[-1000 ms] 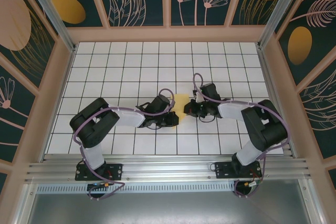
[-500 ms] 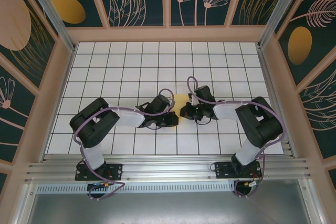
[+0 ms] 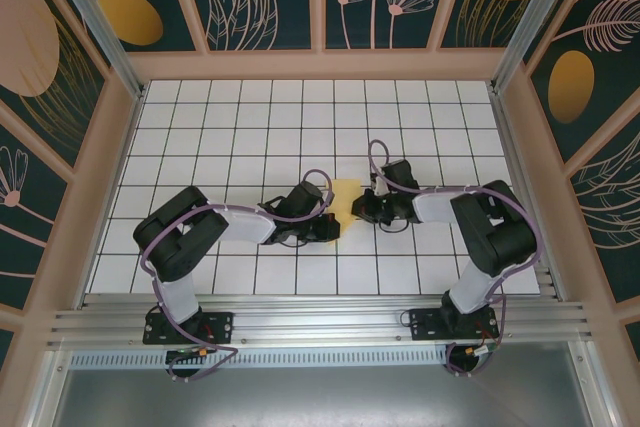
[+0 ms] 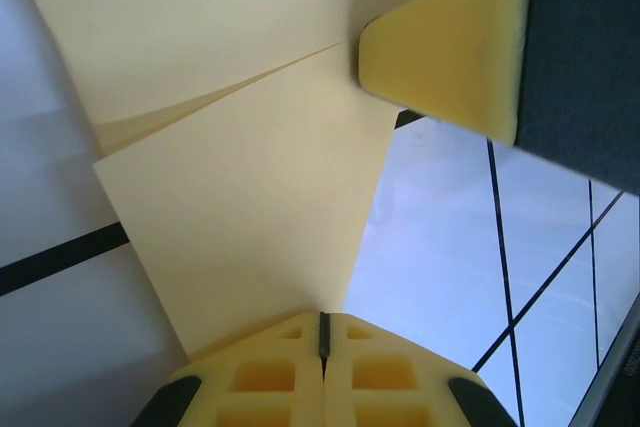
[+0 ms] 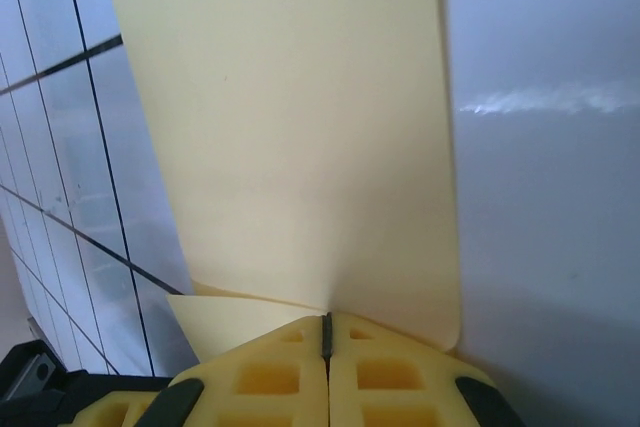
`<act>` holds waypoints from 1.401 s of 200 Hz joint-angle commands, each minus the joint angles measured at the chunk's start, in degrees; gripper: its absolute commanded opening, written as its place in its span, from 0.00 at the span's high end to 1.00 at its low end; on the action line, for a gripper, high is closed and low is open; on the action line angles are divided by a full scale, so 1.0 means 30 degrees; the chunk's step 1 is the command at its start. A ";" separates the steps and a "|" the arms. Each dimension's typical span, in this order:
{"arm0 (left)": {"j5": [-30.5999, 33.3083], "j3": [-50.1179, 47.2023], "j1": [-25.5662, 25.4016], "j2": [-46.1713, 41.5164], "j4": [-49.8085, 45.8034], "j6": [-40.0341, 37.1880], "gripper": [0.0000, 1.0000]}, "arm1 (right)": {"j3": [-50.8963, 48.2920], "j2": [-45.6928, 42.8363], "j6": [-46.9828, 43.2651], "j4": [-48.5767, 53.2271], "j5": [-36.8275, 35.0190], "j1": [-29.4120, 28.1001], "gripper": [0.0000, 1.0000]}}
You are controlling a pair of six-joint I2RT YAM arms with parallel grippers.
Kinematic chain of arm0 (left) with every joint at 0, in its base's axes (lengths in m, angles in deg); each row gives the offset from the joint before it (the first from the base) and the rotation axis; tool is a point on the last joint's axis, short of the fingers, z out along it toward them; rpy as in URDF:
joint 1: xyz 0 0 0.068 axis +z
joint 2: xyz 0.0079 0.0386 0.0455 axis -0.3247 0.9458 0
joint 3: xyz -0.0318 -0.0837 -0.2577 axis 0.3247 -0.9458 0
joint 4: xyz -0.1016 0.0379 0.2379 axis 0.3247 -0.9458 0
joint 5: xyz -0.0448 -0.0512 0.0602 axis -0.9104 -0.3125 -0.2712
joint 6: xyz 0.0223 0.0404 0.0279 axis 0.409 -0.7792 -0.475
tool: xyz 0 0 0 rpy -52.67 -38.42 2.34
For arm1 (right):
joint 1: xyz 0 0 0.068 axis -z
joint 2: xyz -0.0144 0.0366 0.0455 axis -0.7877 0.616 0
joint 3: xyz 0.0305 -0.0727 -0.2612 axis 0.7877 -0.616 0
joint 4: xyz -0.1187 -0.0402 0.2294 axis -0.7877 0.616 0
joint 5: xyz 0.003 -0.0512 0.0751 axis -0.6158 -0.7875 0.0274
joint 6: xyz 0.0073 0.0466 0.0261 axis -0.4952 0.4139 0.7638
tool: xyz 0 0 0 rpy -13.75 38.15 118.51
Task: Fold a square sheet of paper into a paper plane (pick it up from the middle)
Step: Third fold the triangle at the center of the table.
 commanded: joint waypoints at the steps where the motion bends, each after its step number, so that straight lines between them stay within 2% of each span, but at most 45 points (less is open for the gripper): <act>1: 0.0767 -0.0984 -0.0108 0.1528 -0.2772 -0.0543 0.96 | -0.0059 0.0905 -0.0309 -0.0398 -0.0927 0.0870 0.93; 113: 0.0678 -0.1089 -0.0133 0.1677 -0.2628 -0.0617 0.97 | 0.1015 0.1262 -0.1468 0.0607 -0.0688 0.3064 0.92; 171: 0.0619 -0.1029 -0.0117 0.1653 -0.2657 -0.0692 0.97 | 0.0865 -0.0857 -0.1466 0.0533 0.0081 0.3199 0.89; 217: 0.0495 -0.0853 -0.0133 0.1653 -0.2636 -0.0768 0.96 | -0.0050 -0.2462 -0.0917 -0.0401 0.1048 0.1933 0.88; 250: 0.0458 -0.0769 -0.0133 0.1654 -0.2628 -0.0788 0.95 | 0.0061 -0.1652 -0.0557 -0.0847 0.1709 0.0237 0.89; 280: 0.0495 -0.0674 -0.0118 0.1623 -0.2709 -0.0812 0.94 | 0.0210 -0.0340 -0.0345 -0.1102 0.1875 -0.0503 0.91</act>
